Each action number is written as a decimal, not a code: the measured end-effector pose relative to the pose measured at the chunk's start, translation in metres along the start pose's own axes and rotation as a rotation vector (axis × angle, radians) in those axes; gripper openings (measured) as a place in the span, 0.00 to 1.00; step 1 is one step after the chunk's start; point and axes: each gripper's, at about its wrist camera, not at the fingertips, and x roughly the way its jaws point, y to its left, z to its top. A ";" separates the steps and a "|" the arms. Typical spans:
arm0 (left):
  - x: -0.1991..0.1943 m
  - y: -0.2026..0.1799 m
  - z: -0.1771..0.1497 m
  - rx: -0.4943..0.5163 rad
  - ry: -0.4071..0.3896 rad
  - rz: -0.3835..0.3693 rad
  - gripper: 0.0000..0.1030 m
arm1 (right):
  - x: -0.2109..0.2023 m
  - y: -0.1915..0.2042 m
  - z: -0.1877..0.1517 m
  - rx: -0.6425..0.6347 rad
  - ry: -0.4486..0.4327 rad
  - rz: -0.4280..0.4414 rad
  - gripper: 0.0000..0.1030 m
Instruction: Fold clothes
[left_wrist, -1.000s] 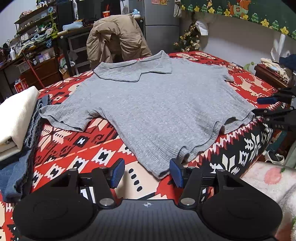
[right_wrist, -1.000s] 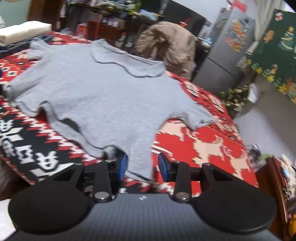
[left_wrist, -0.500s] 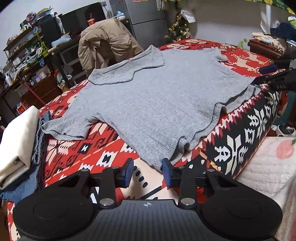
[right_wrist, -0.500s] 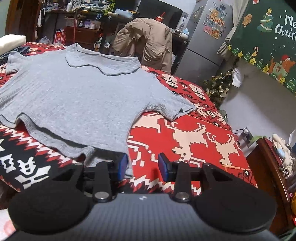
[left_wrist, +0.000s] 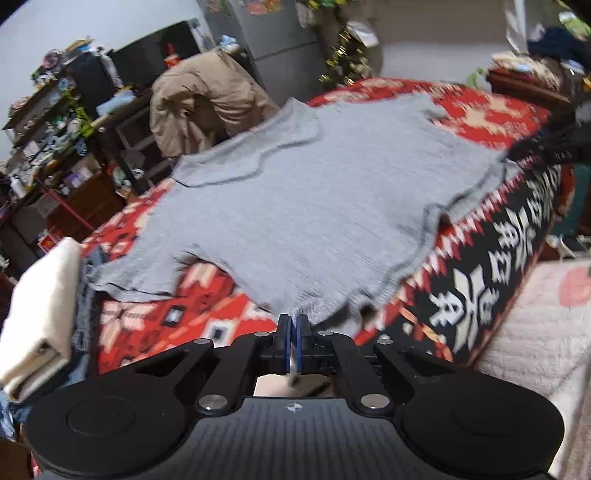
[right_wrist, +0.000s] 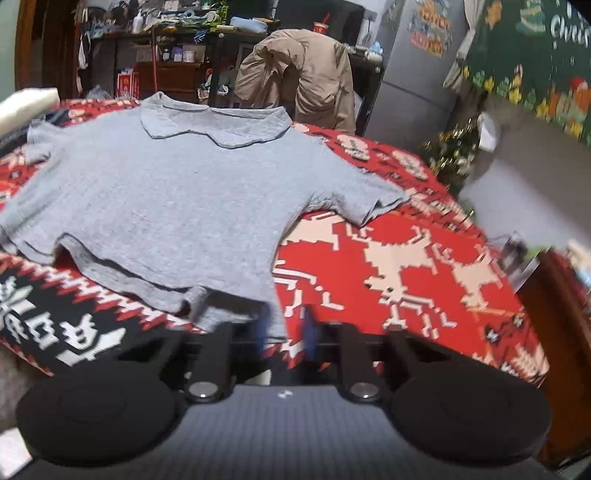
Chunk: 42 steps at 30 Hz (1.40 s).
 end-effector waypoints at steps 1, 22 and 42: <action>-0.005 0.006 0.002 -0.011 -0.007 0.009 0.02 | -0.001 -0.002 0.001 0.002 0.001 -0.014 0.00; -0.014 0.035 -0.016 -0.118 0.066 0.022 0.03 | -0.007 -0.005 -0.005 0.044 -0.002 0.125 0.34; -0.010 0.032 -0.033 -0.118 0.139 -0.039 0.03 | -0.004 -0.033 -0.012 0.120 0.061 0.068 0.04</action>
